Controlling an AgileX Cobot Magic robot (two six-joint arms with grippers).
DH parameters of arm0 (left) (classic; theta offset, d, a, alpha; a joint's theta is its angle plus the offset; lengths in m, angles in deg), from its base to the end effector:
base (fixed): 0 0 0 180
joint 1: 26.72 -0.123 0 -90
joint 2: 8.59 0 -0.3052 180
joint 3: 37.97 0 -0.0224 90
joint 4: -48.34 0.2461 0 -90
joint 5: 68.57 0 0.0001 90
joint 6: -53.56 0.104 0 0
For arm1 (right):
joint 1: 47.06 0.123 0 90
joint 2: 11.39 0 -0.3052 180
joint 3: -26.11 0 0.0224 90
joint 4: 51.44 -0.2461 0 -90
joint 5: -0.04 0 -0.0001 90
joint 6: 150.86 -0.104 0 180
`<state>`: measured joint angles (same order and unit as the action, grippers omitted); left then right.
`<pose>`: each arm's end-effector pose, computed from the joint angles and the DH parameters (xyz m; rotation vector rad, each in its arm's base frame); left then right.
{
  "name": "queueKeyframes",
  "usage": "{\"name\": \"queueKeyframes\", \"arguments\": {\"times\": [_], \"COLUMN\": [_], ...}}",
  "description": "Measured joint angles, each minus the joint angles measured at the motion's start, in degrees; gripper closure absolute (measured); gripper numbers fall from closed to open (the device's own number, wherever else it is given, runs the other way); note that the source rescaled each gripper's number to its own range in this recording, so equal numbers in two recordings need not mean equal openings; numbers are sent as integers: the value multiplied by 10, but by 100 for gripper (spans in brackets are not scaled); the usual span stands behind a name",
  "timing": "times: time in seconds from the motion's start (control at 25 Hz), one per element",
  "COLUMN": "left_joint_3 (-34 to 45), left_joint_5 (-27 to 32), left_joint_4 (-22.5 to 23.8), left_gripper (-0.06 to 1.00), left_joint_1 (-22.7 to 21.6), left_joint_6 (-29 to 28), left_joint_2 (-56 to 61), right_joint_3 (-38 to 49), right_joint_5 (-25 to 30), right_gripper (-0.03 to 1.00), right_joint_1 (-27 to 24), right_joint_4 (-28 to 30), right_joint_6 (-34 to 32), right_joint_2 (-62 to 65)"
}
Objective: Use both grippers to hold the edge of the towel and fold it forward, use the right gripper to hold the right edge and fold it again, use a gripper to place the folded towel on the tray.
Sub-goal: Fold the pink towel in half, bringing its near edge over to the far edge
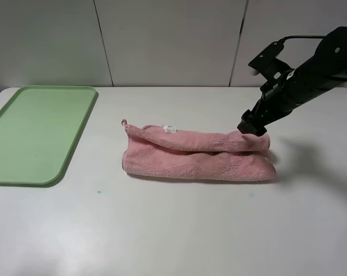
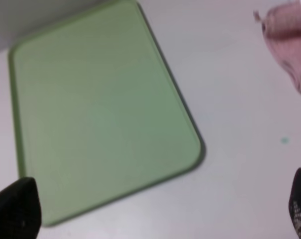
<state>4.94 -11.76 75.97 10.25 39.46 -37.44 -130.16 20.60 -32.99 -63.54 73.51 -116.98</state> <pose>0.0543 0.0097 0.3131 0.4970 2.0751 0.0780 0.3272 0.0899 0.1890 -1.0643 2.3768 -0.0224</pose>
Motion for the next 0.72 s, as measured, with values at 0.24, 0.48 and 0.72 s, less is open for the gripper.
{"name": "queueKeyframes", "arguments": {"times": [0.24, 0.48, 0.72], "left_joint_3": [60, 64, 67], "left_joint_5": [20, 39, 43], "left_joint_4": [-44, -90, -134], "left_gripper": [-5, -5, -5], "left_joint_1": [0, 0, 0], "left_joint_6": [-3, -6, 1], "left_joint_2": [53, 78, 103], "right_joint_3": [0, 0, 0], "right_joint_5": [0, 0, 0], "right_gripper": [-3, -3, -3], "right_joint_1": [0, 0, 0], "right_joint_4": [-1, -2, -2], "right_joint_6": [0, 0, 0], "right_joint_2": [0, 0, 0]}}
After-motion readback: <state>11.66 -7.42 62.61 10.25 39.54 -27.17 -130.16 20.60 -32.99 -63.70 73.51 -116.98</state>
